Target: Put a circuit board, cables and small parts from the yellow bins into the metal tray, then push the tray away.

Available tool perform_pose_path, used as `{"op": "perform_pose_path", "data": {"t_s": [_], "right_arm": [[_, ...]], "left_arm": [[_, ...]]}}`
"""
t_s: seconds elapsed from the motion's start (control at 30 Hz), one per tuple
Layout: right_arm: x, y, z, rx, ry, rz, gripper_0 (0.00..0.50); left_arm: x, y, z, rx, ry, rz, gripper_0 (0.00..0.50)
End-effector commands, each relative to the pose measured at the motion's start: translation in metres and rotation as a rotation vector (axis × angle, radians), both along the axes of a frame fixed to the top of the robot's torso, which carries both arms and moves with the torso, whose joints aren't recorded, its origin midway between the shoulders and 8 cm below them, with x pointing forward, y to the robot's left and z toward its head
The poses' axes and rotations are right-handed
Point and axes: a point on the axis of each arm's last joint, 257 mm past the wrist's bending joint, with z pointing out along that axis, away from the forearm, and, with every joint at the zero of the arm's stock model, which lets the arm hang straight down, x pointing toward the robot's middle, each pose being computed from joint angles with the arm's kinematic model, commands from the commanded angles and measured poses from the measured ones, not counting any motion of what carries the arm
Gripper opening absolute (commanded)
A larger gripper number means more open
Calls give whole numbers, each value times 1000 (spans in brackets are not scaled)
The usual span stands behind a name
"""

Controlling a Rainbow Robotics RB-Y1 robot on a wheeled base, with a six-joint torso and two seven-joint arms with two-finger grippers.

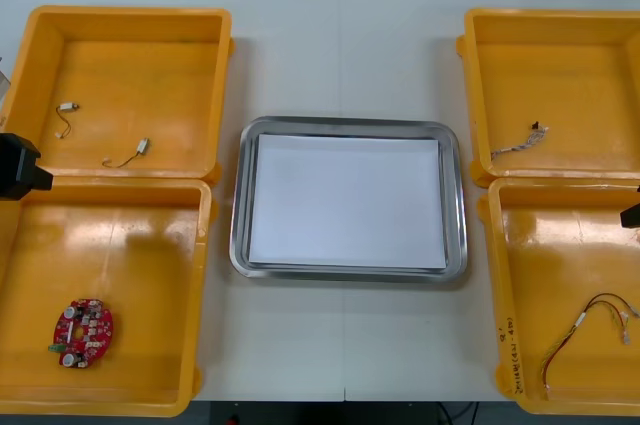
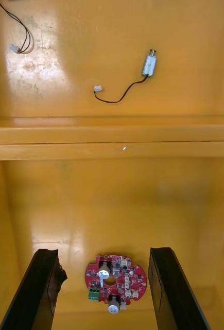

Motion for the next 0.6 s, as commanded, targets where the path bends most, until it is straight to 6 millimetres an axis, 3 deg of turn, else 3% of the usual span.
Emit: {"op": "perform_pose_path", "data": {"t_s": [0.03,0.6], "right_arm": [[3,-16,19,-33,-31,-18,500],[3,-16,19,-33,-31,-18,500]], "left_arm": [[-4,15,15,25,-27,45,500],[-4,15,15,25,-27,45,500]]}}
